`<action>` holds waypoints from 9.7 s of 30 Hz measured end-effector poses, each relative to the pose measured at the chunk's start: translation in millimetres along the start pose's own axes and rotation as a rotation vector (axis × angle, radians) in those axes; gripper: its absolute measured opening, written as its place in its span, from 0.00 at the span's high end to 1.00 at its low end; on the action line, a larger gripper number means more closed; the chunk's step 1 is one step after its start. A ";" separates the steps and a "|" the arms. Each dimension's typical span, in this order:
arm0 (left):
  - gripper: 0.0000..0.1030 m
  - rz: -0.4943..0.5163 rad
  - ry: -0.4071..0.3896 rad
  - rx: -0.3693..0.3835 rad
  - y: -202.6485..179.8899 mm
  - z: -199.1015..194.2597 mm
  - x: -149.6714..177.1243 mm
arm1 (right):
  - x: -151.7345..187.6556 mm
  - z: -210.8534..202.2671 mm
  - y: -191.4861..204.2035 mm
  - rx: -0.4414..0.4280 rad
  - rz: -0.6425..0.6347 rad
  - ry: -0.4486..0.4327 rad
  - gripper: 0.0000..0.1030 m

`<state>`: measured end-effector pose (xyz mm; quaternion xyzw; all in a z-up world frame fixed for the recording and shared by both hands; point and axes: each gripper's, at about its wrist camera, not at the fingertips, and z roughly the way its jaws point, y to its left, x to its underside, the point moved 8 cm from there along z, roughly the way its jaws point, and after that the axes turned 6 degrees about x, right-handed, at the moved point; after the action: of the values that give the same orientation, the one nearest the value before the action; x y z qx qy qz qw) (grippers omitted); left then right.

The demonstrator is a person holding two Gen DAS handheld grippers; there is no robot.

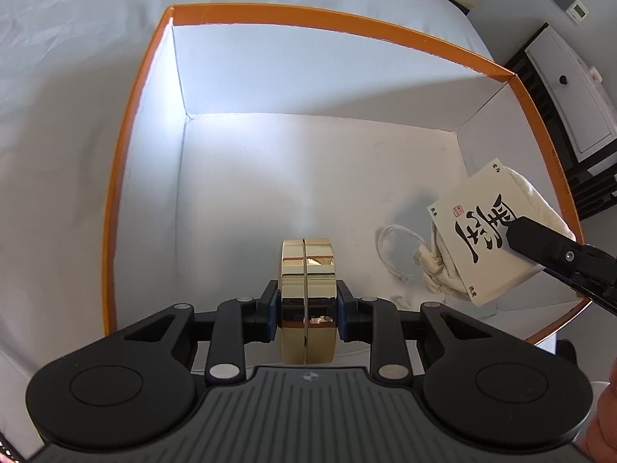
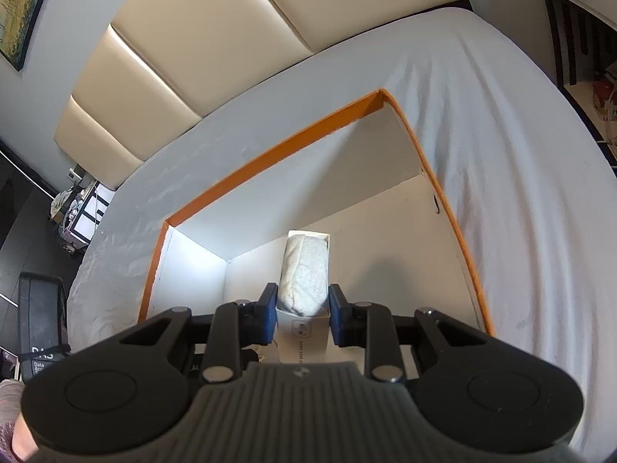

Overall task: Organize rigid objects
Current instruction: 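Carry the compact and pouch over the orange box with both grippers, then open the left gripper to drop the compact while the right gripper lowers the pouch into the box, then grasp the brown cube box with the left gripper while the right gripper grasps the clear pink-sponge cup, then carry the brown box and the sponge cup over the orange box with both grippers, then open the left gripper to drop the brown box while the right gripper lowers the cup into the box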

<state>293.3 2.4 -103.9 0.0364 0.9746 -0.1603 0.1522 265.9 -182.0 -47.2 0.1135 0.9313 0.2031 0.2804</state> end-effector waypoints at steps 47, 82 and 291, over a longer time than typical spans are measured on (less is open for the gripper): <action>0.70 -0.172 -0.345 0.005 54.8 -82.7 2.1 | 18.7 28.9 79.4 0.003 -0.203 0.020 0.74; 0.85 -0.245 -0.340 0.101 72.4 -81.2 5.2 | 19.4 88.0 80.8 0.051 -0.081 0.201 0.75; 0.75 -0.189 -0.320 0.089 69.7 -68.9 -28.5 | -1.7 95.1 113.8 0.105 -0.305 0.108 0.38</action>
<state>309.2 90.0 -53.9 -0.0748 0.9290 -0.2205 0.2876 332.5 -51.2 -68.4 -0.0257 0.9608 0.1149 0.2511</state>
